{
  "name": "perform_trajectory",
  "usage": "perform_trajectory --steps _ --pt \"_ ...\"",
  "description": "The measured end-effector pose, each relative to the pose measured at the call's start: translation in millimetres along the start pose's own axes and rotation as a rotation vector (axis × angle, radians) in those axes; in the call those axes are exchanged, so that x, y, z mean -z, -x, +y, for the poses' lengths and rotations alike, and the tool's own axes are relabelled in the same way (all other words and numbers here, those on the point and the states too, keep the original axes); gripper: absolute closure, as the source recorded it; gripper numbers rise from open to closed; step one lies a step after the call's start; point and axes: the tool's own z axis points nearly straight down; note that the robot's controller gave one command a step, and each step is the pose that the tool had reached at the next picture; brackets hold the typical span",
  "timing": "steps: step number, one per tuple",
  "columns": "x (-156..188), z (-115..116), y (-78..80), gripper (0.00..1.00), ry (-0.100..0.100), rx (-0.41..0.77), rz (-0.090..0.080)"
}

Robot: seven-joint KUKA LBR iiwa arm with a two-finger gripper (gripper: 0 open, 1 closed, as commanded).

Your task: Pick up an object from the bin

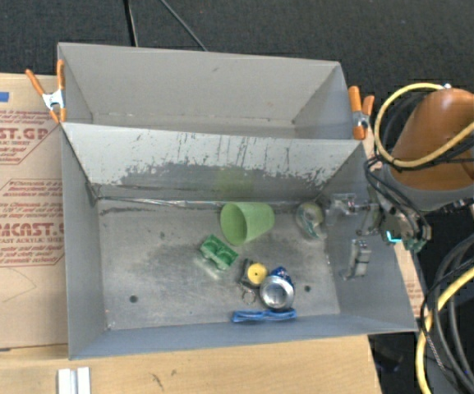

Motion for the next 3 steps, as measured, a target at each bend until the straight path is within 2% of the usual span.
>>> perform_trajectory --steps 1,2,3 --pt "-50.3 62.9 -26.0 0.00 0.003 0.111 0.000" --pt "-27.9 54.5 -43.0 0.00 -0.002 0.265 -0.006" --pt "-105.3 107.7 -37.1 0.00 -0.003 0.379 -0.020"
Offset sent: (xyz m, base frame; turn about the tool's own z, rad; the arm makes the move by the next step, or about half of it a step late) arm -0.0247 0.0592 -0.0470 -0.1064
